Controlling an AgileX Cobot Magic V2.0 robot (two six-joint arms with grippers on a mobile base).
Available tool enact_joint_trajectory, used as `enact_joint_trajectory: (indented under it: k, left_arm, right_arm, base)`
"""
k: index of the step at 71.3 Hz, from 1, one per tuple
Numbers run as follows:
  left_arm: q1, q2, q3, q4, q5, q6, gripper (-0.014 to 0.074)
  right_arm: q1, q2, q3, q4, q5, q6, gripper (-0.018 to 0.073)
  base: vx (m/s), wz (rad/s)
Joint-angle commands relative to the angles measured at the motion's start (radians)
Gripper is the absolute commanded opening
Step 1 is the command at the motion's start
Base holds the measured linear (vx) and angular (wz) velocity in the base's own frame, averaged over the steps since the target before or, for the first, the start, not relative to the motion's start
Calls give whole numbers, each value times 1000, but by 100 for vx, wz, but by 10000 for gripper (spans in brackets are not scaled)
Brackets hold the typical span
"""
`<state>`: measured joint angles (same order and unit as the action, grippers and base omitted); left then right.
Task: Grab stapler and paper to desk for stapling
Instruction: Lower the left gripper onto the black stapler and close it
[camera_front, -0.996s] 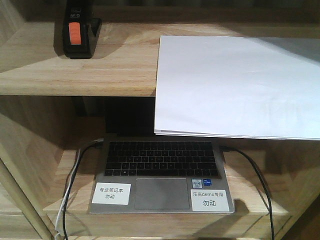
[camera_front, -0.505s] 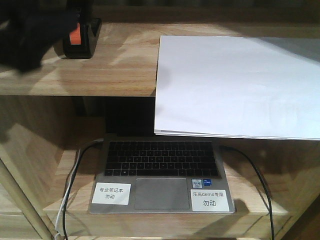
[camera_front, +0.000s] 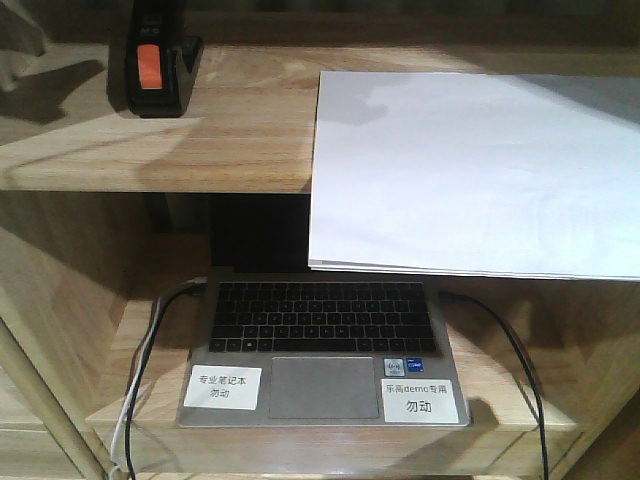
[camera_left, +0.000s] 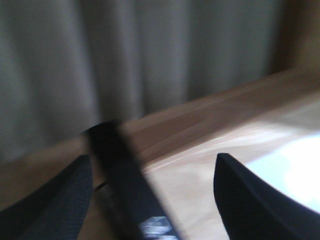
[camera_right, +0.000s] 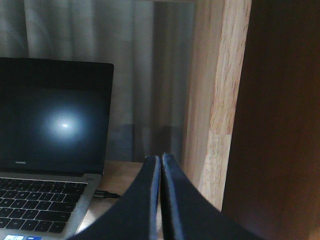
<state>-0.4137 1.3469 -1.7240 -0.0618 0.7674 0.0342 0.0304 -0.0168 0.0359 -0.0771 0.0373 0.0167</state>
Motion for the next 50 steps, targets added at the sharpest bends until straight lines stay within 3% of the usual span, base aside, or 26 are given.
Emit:
enact_joint_trajectory:
  k: [1, 26, 50]
  left_arm:
    - [-4, 24, -98, 17, 8, -43, 496]
    - [-4, 216, -386, 62, 287, -149, 496]
    - [-24, 305, -462, 104, 404, -200, 496]
  right_arm:
    - [2, -2, -5, -9, -73, -3, -10]
    - [2, -2, -5, -9, -73, -3, -10]
    - [2, -2, -5, -9, -73, -3, -10]
  base:
    - [0, 0]
    - [0, 0]
    - [0, 0]
